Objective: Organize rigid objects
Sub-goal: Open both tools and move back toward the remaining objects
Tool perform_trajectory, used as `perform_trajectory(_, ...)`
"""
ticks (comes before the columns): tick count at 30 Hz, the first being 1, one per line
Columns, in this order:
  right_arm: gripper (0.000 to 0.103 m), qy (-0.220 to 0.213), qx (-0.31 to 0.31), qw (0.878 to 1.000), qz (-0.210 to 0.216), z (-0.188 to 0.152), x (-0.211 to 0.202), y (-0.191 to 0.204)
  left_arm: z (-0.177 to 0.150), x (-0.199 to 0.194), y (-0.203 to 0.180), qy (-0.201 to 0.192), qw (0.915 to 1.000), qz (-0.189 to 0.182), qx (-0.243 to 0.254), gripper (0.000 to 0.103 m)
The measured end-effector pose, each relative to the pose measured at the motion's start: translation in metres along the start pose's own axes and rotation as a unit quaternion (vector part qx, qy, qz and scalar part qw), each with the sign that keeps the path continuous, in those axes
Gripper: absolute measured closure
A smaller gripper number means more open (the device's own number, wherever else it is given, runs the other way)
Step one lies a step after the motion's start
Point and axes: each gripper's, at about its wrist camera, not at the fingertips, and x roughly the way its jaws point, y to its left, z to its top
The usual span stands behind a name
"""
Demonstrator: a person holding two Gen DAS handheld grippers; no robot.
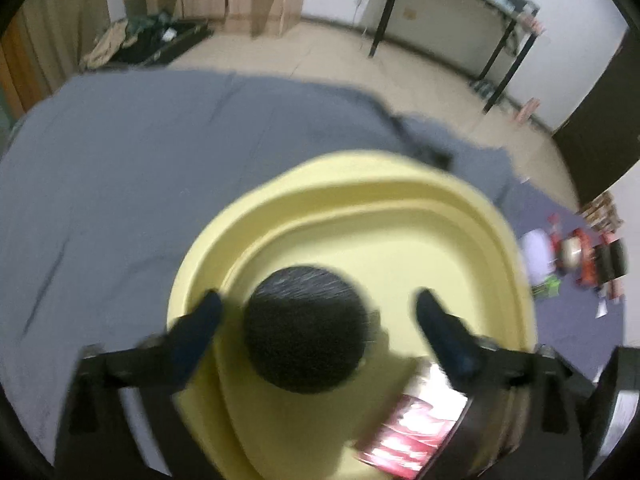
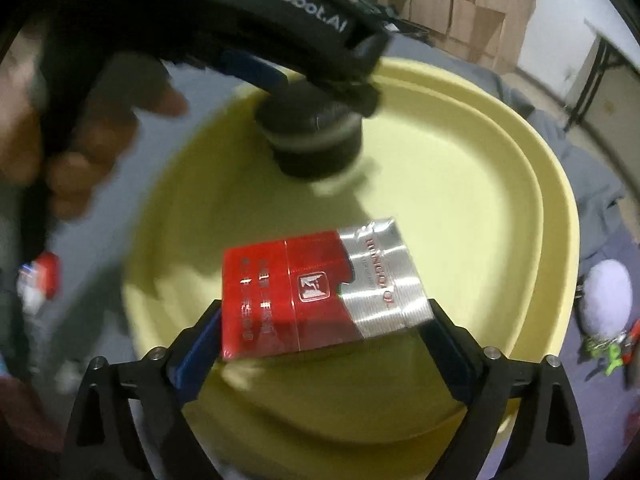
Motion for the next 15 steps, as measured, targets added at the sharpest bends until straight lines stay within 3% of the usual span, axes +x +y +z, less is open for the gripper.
perform_trajectory(3, 0.0, -0.051, 0.036, 0.998, 0.012, 0.001, -0.042, -0.009, 0.007, -0.03, -0.023, -0.024, 0.9983, -0.052, 0.008, 0.0)
perform_trajectory(7, 0.001, -0.113, 0.081, 0.99, -0.002, -0.027, -0.113, -0.05, 0.021, -0.049, -0.079, -0.032, 0.9943, -0.085, 0.056, 0.0)
perform_trajectory(12, 0.0, -0.139, 0.16, 0.969, -0.124, -0.105, -0.193, -0.144, 0.032, -0.027, -0.18, -0.02, 0.9829, -0.098, 0.155, 0.0)
perform_trajectory(15, 0.0, -0.117, 0.213, 0.941, -0.234, -0.172, -0.224, -0.212, 0.029, 0.007, -0.223, 0.018, 0.9766, -0.067, 0.204, 0.0)
